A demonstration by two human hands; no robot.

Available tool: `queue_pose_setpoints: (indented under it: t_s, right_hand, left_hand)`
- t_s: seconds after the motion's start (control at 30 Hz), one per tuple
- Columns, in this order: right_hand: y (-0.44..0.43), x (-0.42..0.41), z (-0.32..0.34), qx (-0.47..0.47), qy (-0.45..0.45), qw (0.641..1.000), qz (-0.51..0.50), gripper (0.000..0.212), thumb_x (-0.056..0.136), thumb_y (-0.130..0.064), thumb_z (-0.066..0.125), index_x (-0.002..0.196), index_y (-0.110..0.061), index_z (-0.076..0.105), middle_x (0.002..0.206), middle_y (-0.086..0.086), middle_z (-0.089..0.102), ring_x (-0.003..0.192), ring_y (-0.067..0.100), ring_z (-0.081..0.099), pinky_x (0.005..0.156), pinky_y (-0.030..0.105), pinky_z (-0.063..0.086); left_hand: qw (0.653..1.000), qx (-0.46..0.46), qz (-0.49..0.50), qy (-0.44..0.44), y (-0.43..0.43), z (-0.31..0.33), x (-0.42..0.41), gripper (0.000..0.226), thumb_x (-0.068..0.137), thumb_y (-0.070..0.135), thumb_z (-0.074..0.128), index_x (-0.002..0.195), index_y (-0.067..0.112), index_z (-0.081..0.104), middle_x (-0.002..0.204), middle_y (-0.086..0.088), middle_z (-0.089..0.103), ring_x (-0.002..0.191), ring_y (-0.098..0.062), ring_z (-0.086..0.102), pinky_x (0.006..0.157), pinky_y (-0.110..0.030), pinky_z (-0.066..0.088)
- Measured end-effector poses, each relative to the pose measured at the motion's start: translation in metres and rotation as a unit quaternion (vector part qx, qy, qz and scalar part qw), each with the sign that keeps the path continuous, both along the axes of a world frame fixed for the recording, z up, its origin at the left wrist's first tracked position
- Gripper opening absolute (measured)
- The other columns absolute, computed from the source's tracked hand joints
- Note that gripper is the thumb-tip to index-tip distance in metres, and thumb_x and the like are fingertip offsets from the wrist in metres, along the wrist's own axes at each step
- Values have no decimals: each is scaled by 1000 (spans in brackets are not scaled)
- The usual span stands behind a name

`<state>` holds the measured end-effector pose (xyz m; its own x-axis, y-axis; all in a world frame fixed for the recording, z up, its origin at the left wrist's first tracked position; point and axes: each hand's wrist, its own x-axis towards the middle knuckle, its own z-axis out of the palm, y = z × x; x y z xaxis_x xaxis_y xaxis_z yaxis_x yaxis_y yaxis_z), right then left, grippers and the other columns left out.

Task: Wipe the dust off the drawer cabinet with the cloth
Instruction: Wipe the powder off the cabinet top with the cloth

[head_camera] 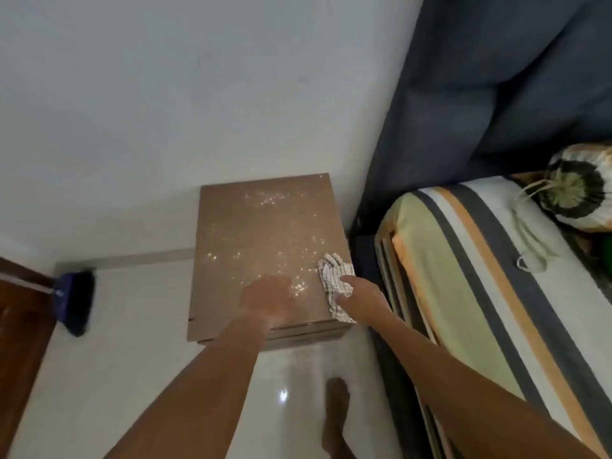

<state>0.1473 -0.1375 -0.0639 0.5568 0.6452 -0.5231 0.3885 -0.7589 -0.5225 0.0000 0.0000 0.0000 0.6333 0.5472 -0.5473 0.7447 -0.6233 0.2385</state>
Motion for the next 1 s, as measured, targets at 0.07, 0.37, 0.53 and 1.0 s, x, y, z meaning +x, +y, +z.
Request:
queue_pose_setpoints:
  t_s: [0.07, 0.37, 0.53, 1.0]
  right_hand:
    - [18, 16, -46, -14, -10, 1000, -9, 77, 95, -38, 61, 159, -29, 19, 162, 3, 32, 145, 27, 37, 115, 42, 37]
    - [26, 48, -152, 45, -118, 986, 111, 67, 103, -15, 50, 160, -26, 19, 169, -2, 7, 156, 20, -1, 126, 44, 15]
    - [75, 92, -123, 173, -23, 984, -25, 57, 100, -6, 51, 151, -29, 42, 159, -7, 38, 139, 6, 42, 117, 27, 37]
    - [312, 285, -162, 219, -168, 953, 127, 46, 91, -6, 50, 131, -22, 68, 142, 3, 60, 125, 26, 58, 109, 39, 44]
  left_hand:
    - [1000, -21, 6, 18, 18, -44, 31, 66, 95, 37, 53, 155, 26, 28, 161, -1, 30, 143, -27, 37, 114, -44, 35]
    - [999, 25, 38, 19, 64, -182, 100, 71, 99, 46, 42, 159, 31, 6, 166, -6, -4, 151, -39, 1, 118, -57, 14]
    - [995, 93, 32, 19, 82, -159, 128, 32, 94, 45, 45, 111, 29, 67, 107, -4, 70, 93, -24, 68, 85, -45, 56]
    - [995, 31, -24, 86, 169, -175, 161, 82, 82, 30, 78, 150, 42, 33, 165, 9, 12, 148, -39, 23, 115, -45, 32]
